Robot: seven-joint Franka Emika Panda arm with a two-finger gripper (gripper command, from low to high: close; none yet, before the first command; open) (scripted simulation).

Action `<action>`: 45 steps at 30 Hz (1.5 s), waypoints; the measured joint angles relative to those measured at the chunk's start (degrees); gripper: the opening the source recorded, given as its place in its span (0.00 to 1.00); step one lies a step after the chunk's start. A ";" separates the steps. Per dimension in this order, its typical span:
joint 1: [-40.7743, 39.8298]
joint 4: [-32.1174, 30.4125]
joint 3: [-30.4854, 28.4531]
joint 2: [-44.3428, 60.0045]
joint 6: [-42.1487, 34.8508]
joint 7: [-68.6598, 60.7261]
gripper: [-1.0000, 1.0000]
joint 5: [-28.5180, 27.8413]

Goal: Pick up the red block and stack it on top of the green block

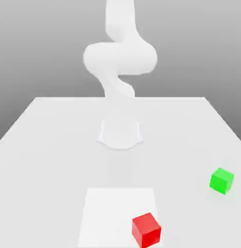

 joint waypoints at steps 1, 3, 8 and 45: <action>-1.20 -0.29 1.31 1.91 0.64 2.60 0.50 -0.49; -3.36 -0.85 3.74 5.55 1.86 7.63 0.50 -1.53; -8.07 -2.19 9.21 14.43 4.81 20.24 0.50 -4.58; -7.56 -7.41 12.09 62.87 26.94 77.51 0.00 -14.97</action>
